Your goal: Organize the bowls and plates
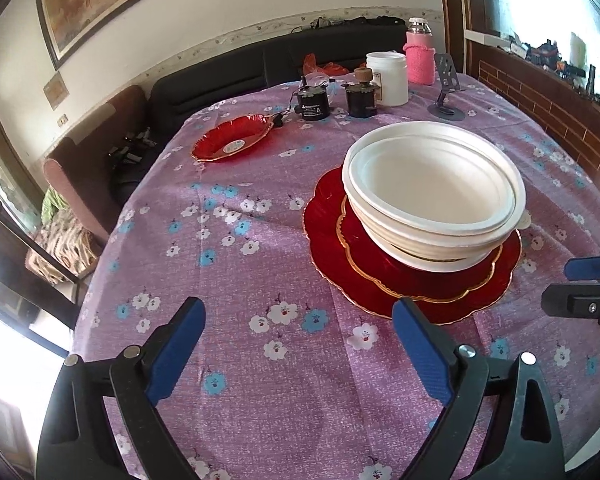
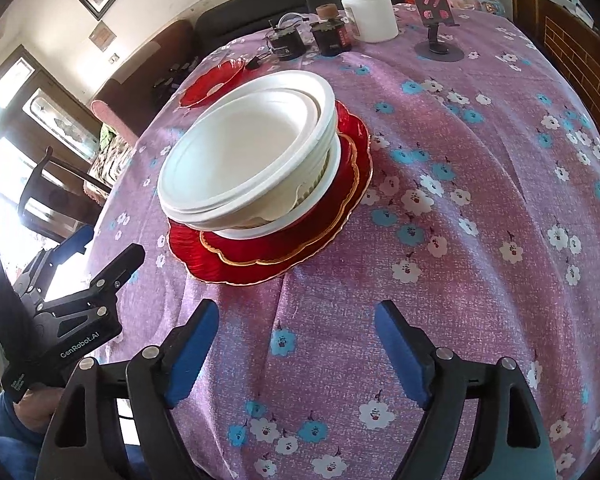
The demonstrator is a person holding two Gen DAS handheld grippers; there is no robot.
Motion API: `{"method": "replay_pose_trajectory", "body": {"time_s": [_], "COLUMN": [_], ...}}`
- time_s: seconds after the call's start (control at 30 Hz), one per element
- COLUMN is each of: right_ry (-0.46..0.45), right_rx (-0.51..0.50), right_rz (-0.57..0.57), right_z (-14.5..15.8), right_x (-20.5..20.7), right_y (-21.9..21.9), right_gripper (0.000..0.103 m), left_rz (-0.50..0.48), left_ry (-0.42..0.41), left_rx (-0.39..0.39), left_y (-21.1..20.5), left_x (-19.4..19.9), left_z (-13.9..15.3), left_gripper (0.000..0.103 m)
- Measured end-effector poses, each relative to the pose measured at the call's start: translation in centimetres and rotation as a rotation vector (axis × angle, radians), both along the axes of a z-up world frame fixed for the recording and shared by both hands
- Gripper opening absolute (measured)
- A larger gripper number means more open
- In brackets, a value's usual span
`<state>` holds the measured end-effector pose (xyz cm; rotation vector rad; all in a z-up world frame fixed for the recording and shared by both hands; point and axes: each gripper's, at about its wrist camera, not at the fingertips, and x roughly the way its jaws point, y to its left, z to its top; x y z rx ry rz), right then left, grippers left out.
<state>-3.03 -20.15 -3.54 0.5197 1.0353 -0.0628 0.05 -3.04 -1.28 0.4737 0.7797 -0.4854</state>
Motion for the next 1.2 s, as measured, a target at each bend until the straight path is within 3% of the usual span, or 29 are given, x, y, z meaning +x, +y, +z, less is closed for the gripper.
{"method": "replay_pose_trajectory", "body": {"time_s": [0.13,0.3,0.43,0.6,0.9,1.0,1.2], "right_ry": [0.003,0.004,0.013,0.022,0.024,0.026,0.03], "right_rx": [0.007,0.009,0.014,0.018,0.012,0.011,0.015], "right_rz": [-0.007,-0.012,-0.026,-0.039,-0.043,-0.045,-0.056], "right_z": [-0.2,-0.2,-0.5,-0.8,-0.7,-0.8,-1.0], "right_x": [-0.2,-0.3,-0.4,-0.6,-0.4,-0.3,-0.3], "right_y": [-0.2,-0.3,-0.7,-1.0,-1.0,-1.1,-1.4], "right_gripper": [0.085,0.085,0.085,0.085,0.085,0.085,0.085], "left_rz": [0.006,0.015,0.064,0.072,0.072,0.085,0.087], "left_ry": [-0.014,0.032,0.044,0.15,-0.039,-0.008,0.082], "left_rx": [0.036,-0.06,-0.042,-0.073,-0.087,-0.042,-0.051], "left_y": [-0.1,1.7,2.5,3.4,4.3,4.1,4.2], "left_x": [0.0,0.4,1.2,2.3,0.4,0.6,1.1], "left_z": [0.3,1.7,2.3,3.2,8.1,7.6,5.3], "left_gripper": [0.097,0.101,0.101,0.099,0.099,0.099,0.099]}}
